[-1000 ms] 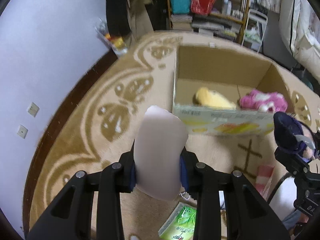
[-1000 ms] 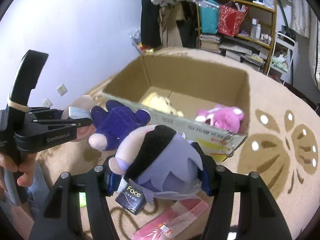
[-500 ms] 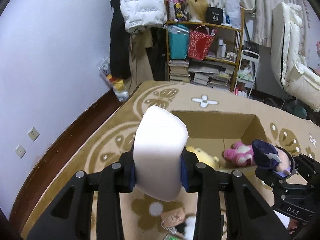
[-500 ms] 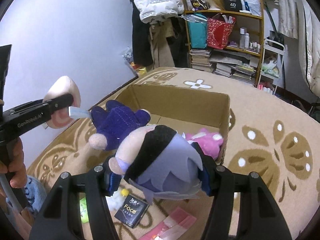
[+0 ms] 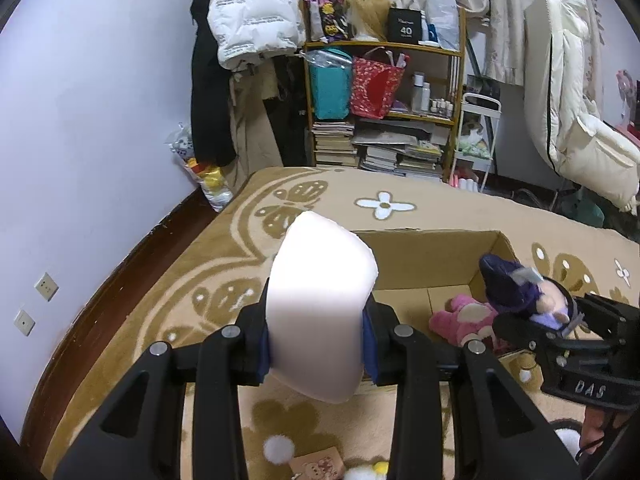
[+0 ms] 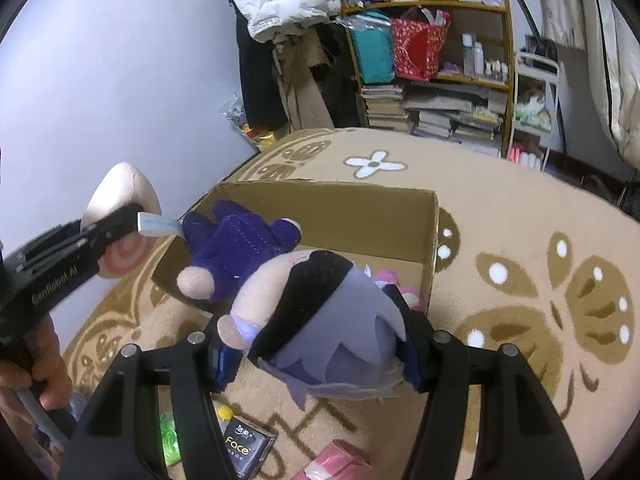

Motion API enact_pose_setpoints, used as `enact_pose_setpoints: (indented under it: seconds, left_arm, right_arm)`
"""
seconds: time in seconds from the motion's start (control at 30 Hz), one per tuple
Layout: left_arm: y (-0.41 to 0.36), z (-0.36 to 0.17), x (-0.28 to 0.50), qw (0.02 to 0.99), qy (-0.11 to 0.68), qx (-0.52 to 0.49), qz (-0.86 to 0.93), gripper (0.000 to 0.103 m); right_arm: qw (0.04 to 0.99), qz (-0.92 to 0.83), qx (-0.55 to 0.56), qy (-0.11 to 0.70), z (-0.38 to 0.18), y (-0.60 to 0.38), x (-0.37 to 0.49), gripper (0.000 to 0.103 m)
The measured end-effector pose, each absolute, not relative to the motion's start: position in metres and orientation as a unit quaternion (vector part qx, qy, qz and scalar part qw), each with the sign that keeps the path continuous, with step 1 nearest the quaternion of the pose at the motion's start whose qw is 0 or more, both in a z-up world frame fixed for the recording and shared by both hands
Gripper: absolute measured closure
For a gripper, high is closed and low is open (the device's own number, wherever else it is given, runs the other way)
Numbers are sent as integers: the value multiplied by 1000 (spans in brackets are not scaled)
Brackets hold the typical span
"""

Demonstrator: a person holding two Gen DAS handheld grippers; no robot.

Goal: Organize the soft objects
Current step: 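Lift cushion block into box with left tool while right tool drops doll in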

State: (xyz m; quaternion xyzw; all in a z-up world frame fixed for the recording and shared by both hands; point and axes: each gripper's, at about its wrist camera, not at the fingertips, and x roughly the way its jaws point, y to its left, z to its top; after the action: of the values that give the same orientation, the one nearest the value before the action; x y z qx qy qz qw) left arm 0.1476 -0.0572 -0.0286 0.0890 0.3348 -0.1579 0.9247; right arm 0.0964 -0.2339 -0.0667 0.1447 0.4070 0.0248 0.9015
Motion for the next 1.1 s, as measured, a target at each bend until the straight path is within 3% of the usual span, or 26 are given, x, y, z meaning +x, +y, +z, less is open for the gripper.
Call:
enact_pose_setpoints:
  seconds: [0.4,0.47,0.53,0.7,0.87,1.1]
  left_arm:
    - [-74,-57,172,911,370,92,-160,64]
    - [-71,-59,175,910,375,87,-156,59]
    - [-66,-59,176,912,374,84,-143,56]
    - [-54,-51,174,920,363,73,-129,36]
    - [-44,-32,158,933,330,83,-117,6]
    - [-38,-19,138,930,337,90,-115,1]
  right_arm:
    - [893,16,129,430,-80,-241,136,33]
    - [894,18,133,428,-80,-240,137,29]
    - [894,18,137,426,-79,-239,137,17]
    - [894,14,135,428,-71,-238,133,7]
    - [895,0,133,425,-57,-240,123,0]
    - [899,-16,136,417,-38,-237,94,0]
